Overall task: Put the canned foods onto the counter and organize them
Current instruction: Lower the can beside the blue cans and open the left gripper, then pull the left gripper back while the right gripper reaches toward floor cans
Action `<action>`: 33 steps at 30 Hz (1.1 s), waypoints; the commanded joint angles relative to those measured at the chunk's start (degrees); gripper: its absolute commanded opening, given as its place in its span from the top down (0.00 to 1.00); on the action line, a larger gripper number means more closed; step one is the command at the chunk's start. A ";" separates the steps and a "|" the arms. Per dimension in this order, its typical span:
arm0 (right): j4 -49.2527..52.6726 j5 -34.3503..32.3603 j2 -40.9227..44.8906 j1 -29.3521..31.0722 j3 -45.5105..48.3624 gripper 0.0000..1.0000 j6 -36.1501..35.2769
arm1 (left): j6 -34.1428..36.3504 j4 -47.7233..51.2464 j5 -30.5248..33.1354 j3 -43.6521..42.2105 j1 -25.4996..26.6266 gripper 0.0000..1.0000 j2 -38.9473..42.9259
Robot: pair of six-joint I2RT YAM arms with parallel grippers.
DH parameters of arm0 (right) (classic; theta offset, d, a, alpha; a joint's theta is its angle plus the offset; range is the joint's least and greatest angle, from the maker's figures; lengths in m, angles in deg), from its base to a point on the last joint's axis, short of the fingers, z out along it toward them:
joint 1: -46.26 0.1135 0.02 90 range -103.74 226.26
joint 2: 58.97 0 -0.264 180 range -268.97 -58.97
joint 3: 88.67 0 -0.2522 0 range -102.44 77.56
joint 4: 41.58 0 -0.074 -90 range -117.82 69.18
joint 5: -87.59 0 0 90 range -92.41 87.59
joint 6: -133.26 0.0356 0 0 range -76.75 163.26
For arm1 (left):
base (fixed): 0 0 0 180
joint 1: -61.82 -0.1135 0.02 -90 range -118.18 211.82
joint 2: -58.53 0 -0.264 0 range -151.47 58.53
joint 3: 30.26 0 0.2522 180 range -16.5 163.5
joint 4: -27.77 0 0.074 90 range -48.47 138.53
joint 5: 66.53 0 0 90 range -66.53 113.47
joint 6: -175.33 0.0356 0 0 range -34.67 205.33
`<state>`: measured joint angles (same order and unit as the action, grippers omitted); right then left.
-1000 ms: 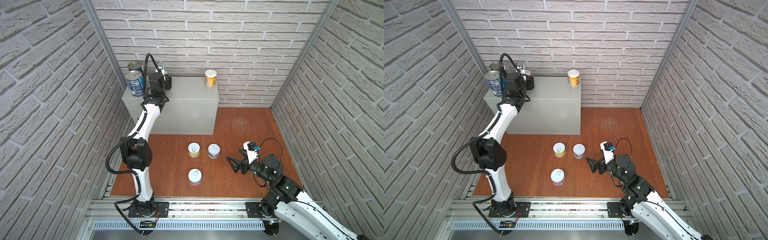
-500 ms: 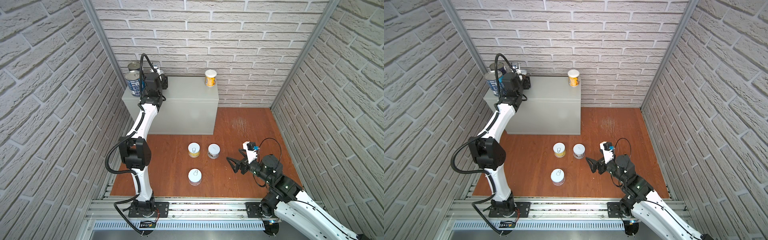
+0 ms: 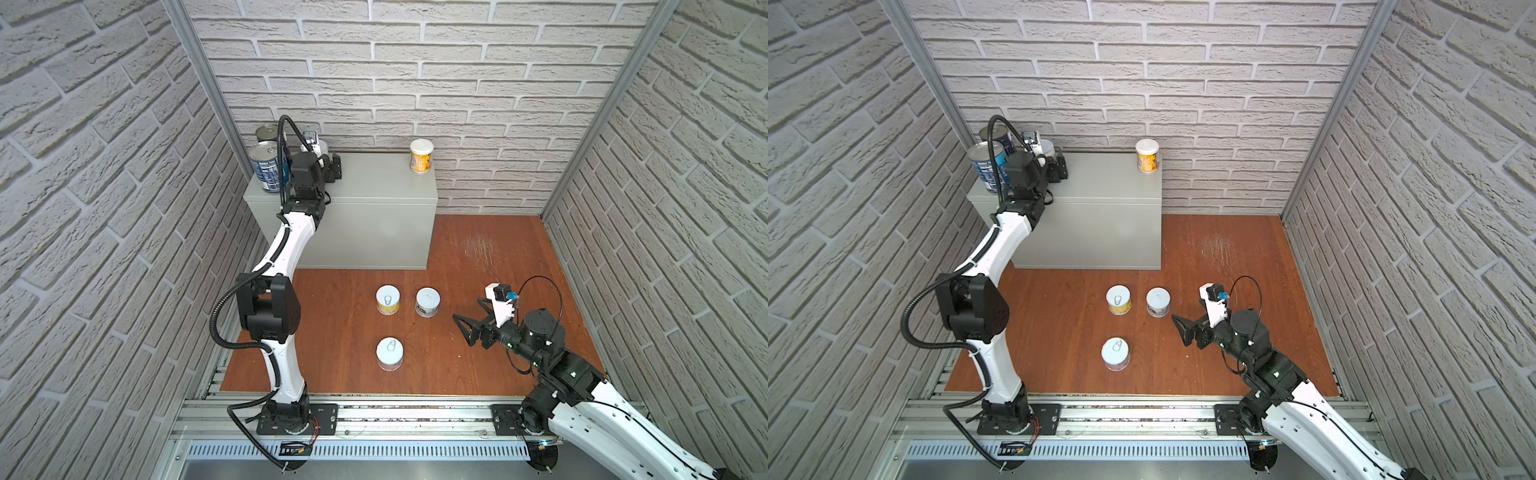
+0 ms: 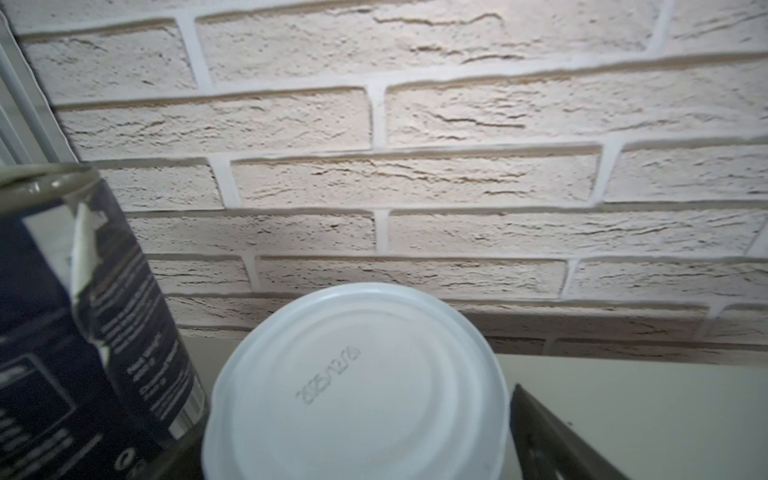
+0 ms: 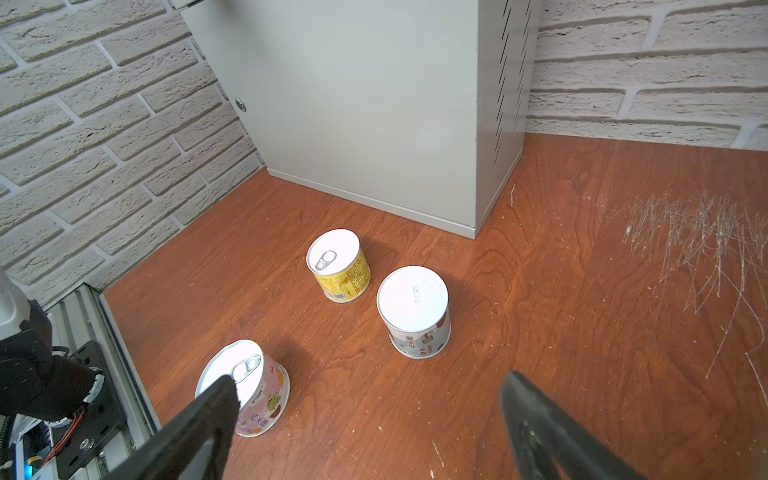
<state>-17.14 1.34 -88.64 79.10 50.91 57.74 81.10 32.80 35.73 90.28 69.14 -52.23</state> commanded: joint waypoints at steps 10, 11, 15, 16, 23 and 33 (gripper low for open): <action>-0.57 0.65 1.05 -0.16 0.63 0.01 -0.29 | 6.36 2.41 3.57 -5.65 3.50 0.02 5.03; -0.56 0.60 1.19 -0.14 0.64 0.01 -0.30 | 6.42 2.27 3.69 -6.26 3.53 0.02 5.69; -0.35 0.56 1.55 -0.21 0.81 0.01 -0.07 | 7.04 2.36 3.92 -8.36 3.85 0.02 8.20; -0.24 0.55 1.61 -0.20 0.74 0.01 0.01 | 7.05 2.61 3.97 -8.73 3.92 0.02 8.82; 0.13 -0.08 2.08 -0.14 1.08 0.01 0.77 | 7.42 3.17 4.70 -13.01 5.05 0.02 14.29; 1.53 0.72 1.91 -0.19 -0.48 0.00 1.60 | 5.88 6.47 9.94 -19.99 10.03 0.02 24.67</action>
<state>-14.87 1.53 -87.06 79.10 51.02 58.28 87.22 39.07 42.19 71.88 77.09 -32.17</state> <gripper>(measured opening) 0.997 0.983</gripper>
